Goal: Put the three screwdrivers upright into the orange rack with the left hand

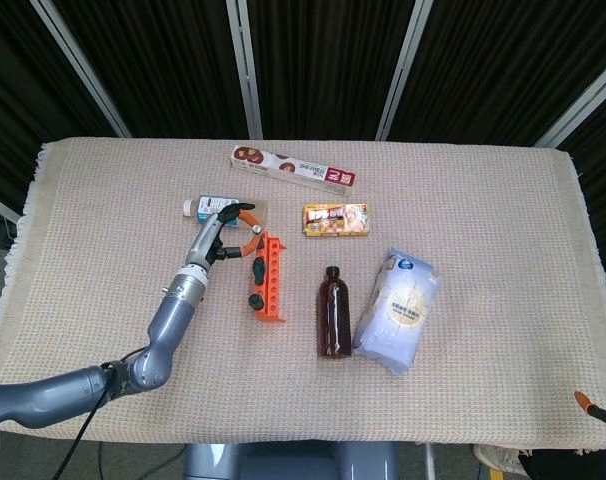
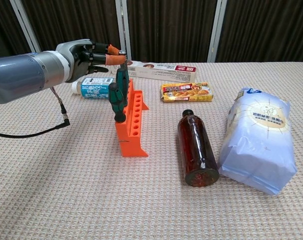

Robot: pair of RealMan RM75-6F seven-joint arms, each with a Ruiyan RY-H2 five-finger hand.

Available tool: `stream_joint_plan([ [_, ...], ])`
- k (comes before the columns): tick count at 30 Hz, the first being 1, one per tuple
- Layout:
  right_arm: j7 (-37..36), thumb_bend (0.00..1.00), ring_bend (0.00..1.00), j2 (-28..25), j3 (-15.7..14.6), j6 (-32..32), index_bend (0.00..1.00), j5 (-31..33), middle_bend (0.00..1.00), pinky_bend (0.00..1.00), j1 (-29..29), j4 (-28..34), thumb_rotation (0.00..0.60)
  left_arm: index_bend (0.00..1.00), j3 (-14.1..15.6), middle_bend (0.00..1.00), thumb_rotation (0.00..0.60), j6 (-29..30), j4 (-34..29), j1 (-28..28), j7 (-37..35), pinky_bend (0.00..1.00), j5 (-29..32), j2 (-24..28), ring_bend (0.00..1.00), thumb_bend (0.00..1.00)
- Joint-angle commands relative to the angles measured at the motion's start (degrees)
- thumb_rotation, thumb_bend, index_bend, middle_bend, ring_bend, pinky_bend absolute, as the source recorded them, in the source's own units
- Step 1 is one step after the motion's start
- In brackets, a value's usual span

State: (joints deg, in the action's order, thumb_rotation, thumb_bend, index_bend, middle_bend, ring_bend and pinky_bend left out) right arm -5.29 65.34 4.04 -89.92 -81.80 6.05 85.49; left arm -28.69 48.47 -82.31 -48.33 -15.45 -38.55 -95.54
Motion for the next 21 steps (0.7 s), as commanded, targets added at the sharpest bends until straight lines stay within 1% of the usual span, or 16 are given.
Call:
stream_joint_plan([
  [1,-0.02,0.0,0.0,0.01,0.0,0.0,0.0,0.01,0.0,0.0,0.02,0.02,0.6,0.65,-0.08,0.15,0.6,-0.02,0.13,-0.04,0.05,0.08,0.06,-0.07,0.0,0.41],
  [21,0.27,0.0,0.0,-0.01,0.06,0.22,0.0,0.21,0.0,0.0,-0.03,0.23,0.6,0.64,-0.41,0.15,0.6,-0.67,1.77,-0.77,1.35,0.07,1.16,-0.69,0.0,0.41],
])
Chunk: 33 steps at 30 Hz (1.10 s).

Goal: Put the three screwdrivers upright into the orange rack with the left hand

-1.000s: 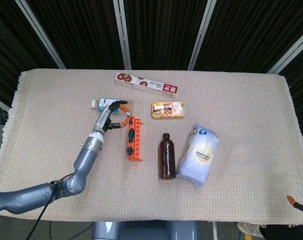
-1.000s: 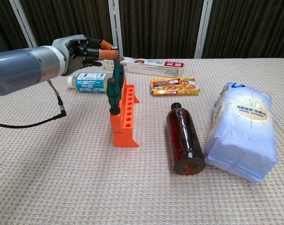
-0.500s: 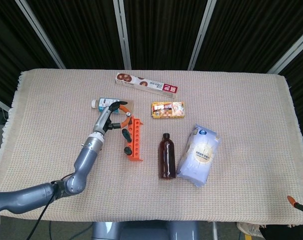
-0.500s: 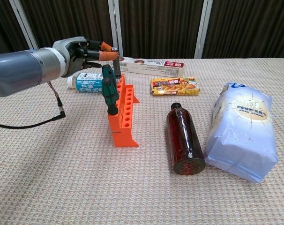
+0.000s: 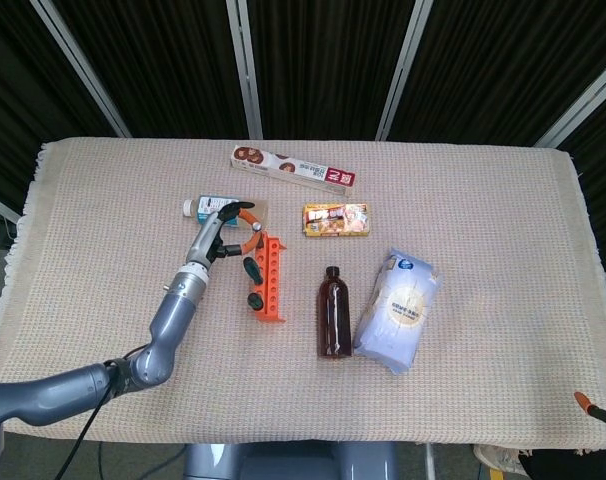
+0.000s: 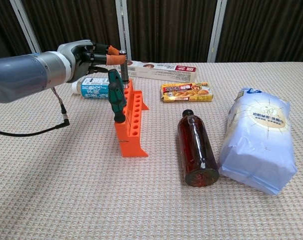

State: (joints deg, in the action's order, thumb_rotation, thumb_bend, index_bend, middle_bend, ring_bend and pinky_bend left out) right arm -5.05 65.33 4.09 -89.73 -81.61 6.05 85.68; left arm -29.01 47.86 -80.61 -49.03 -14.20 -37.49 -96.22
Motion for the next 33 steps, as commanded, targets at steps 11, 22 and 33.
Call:
stream_joint_plan([
  [11,0.09,0.0,0.0,-0.02,0.08,0.29,0.0,0.27,0.0,0.0,-0.08,0.02,0.6,0.64,-0.14,0.15,0.6,-0.23,0.46,-0.64,1.11,0.07,0.23,-0.19,0.0,0.41],
  [22,-0.04,0.0,0.0,0.0,0.14,0.38,0.0,0.34,0.0,0.0,-0.13,-0.12,0.6,0.63,0.69,0.14,0.6,0.32,0.41,-0.5,2.2,0.07,-0.18,-0.5,0.0,0.41],
  [33,0.0,0.0,0.0,0.03,0.13,0.35,0.0,0.27,0.0,0.0,-0.14,-0.09,0.6,0.38,1.09,0.01,0.6,1.12,-0.26,-0.05,2.61,0.02,-1.9,-0.32,0.0,0.41],
])
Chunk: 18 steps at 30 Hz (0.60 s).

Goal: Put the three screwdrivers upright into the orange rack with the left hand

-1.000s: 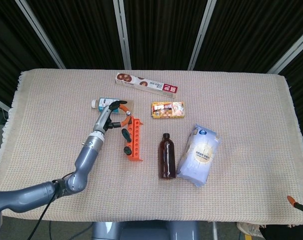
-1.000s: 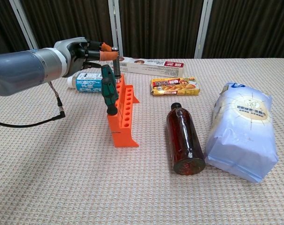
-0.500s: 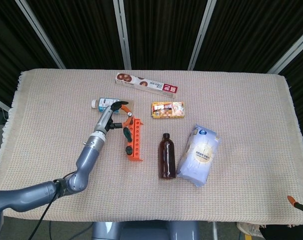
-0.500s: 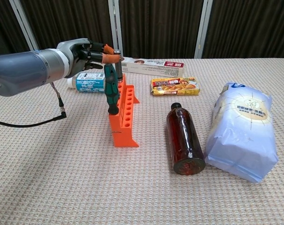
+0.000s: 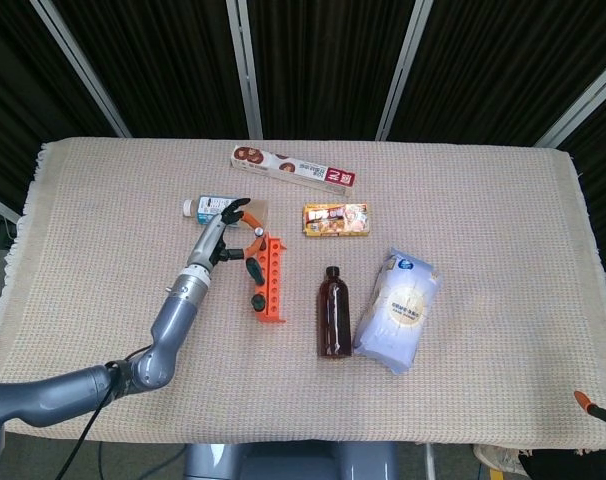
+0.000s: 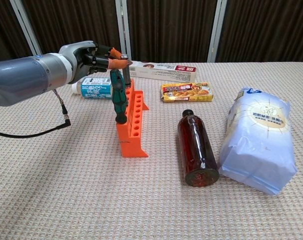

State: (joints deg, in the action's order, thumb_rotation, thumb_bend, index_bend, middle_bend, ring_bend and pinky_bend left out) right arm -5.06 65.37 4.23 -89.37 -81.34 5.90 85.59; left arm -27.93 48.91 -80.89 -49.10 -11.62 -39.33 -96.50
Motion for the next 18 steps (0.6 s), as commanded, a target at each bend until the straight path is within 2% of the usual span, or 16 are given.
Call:
stream_joint_plan([
  [1,0.0,0.0,0.0,-0.02,-0.01,0.0,0.0,0.01,0.0,0.0,0.02,0.0,0.6,0.37,-0.01,0.01,0.6,0.08,0.02,0.04,0.02,0.01,-0.08,-0.05,0.0,0.41],
  [8,-0.02,0.0,0.0,-0.01,-0.01,0.02,0.0,0.0,0.0,0.0,0.01,-0.03,0.6,0.31,0.15,0.0,0.6,0.29,-0.06,0.23,0.09,0.0,-0.46,-0.14,0.0,0.41],
  [18,0.02,0.0,0.0,0.0,0.01,0.08,0.0,-0.01,0.0,0.0,-0.06,-0.02,0.6,0.14,0.03,0.0,0.6,1.14,-0.67,0.81,-0.3,0.0,-1.81,0.07,0.0,0.4],
])
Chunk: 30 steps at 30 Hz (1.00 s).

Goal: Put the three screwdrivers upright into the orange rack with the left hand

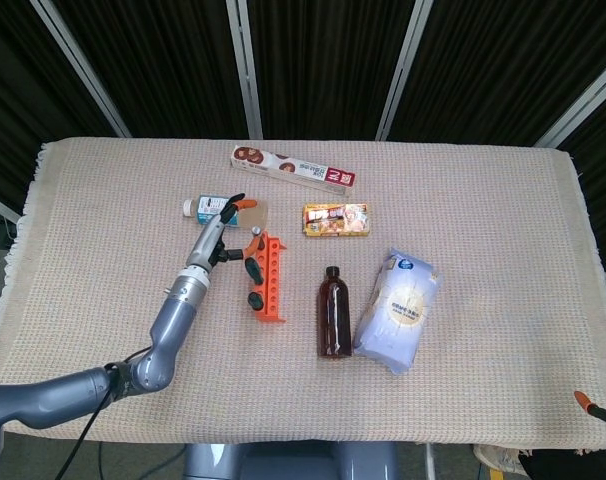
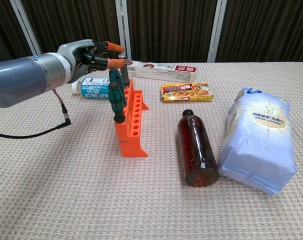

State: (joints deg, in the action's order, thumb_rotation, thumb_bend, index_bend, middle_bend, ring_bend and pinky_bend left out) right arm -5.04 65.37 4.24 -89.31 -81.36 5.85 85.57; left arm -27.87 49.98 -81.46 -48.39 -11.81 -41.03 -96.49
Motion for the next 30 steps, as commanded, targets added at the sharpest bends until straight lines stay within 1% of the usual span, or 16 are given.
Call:
stream_joint_plan([
  [1,0.02,0.0,0.0,0.0,-0.02,0.04,0.0,0.01,0.0,0.0,0.0,-0.01,0.6,0.13,-0.05,0.0,0.6,0.11,-0.19,0.18,-0.2,0.0,-0.25,0.11,0.0,0.39],
  [5,-0.01,0.0,0.0,0.02,0.0,0.04,0.0,-0.01,0.0,0.0,-0.03,-0.06,0.6,0.07,-0.03,0.0,0.6,0.12,-0.47,0.5,-0.48,0.0,-0.62,0.36,0.0,0.37],
  [7,-0.01,0.0,0.0,0.03,0.0,0.03,0.0,-0.02,0.0,0.0,-0.04,-0.07,0.6,0.02,-0.14,0.0,0.6,0.18,-0.59,0.59,-0.62,0.0,-0.79,0.47,0.0,0.35],
  [9,0.0,0.0,0.0,0.05,-0.01,0.02,0.0,-0.05,0.0,0.0,-0.04,-0.07,0.6,0.0,-0.26,0.0,0.6,0.2,-0.75,0.68,-0.79,0.0,-0.93,0.59,0.0,0.33],
  [13,0.05,0.0,0.0,0.03,0.0,-0.09,0.0,-0.08,0.0,0.0,0.0,-0.01,0.6,0.0,-0.43,0.0,0.6,0.36,-1.09,0.87,-1.09,0.0,-1.47,0.84,0.0,0.29],
  [23,0.37,0.0,0.0,-0.1,0.01,-0.18,0.0,-0.24,0.0,0.0,-0.07,0.3,0.6,0.0,-0.98,0.0,0.6,1.88,-2.41,1.58,-1.8,0.0,-3.77,1.8,0.0,0.29],
  [30,0.45,0.0,0.0,-0.18,0.06,-0.15,0.0,-0.35,0.0,0.0,-0.2,0.41,0.6,0.0,-1.22,0.0,0.6,4.27,-5.11,2.92,-2.27,0.0,-7.07,3.76,0.0,0.29],
])
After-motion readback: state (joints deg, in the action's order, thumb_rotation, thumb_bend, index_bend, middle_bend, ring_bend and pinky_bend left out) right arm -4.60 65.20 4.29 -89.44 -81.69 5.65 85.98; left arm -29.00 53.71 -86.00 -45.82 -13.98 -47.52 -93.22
